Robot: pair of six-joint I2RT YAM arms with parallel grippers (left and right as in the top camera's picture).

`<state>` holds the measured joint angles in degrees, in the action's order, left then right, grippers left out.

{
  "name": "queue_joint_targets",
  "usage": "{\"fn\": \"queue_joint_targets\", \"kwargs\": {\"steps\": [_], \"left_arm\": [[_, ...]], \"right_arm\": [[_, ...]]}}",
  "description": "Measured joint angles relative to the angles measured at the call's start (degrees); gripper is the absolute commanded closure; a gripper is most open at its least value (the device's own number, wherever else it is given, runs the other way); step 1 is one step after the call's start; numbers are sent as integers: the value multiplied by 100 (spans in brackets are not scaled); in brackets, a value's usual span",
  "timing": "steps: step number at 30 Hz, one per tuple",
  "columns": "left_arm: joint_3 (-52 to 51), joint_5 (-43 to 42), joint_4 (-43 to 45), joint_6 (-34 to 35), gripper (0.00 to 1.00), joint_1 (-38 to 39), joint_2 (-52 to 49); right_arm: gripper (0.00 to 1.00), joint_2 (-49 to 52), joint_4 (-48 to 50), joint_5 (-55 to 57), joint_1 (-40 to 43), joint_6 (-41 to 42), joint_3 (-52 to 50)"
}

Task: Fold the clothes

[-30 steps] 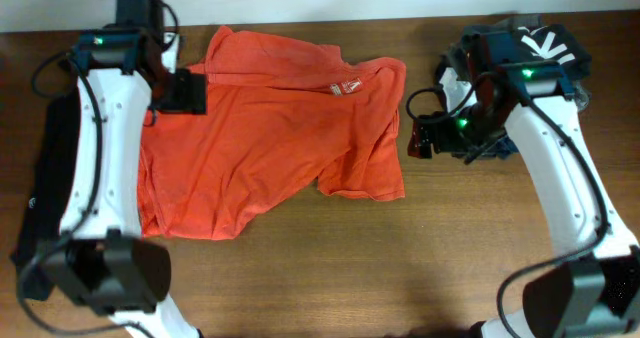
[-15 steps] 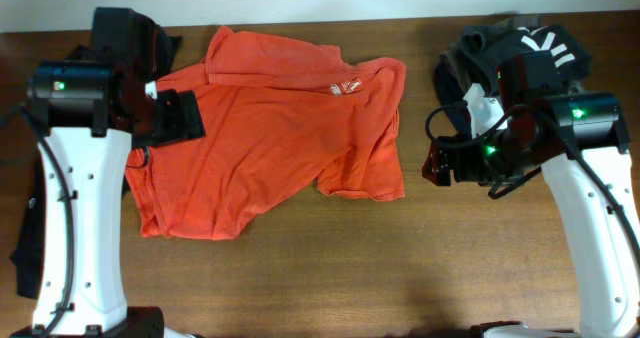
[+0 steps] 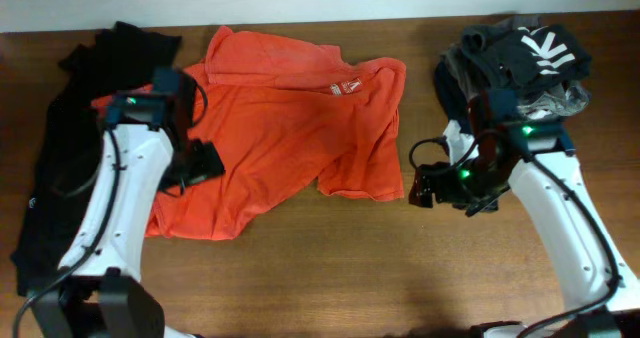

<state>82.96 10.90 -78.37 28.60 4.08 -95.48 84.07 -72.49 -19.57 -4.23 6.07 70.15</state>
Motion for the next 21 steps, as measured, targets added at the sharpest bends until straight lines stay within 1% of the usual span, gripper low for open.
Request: {"fn": "queue_joint_targets", "kwargs": {"steps": [6, 9, 13, 14, 15, 21], "left_arm": [[-879, -90, 245, 114, 1, 0, 0], [-1250, -243, 380, 140, 4, 0, 0], [-1714, -391, 577, 269, 11, 0, 2], [-1827, -431, 610, 302, 11, 0, 0], [-1937, -457, 651, 323, 16, 0, 0], [-2524, -503, 1198, 448, 27, 0, 0]], "right_arm": [[9, 0, 684, -96, 0, 125, -505], [9, 0, 981, -111, 0, 146, -699], [9, 0, 1279, -114, 0, 149, -863], [9, 0, 1307, -116, 0, 146, -883], [9, 0, 1355, -116, 0, 151, -911], [9, 0, 1552, -114, 0, 155, -986]]}}
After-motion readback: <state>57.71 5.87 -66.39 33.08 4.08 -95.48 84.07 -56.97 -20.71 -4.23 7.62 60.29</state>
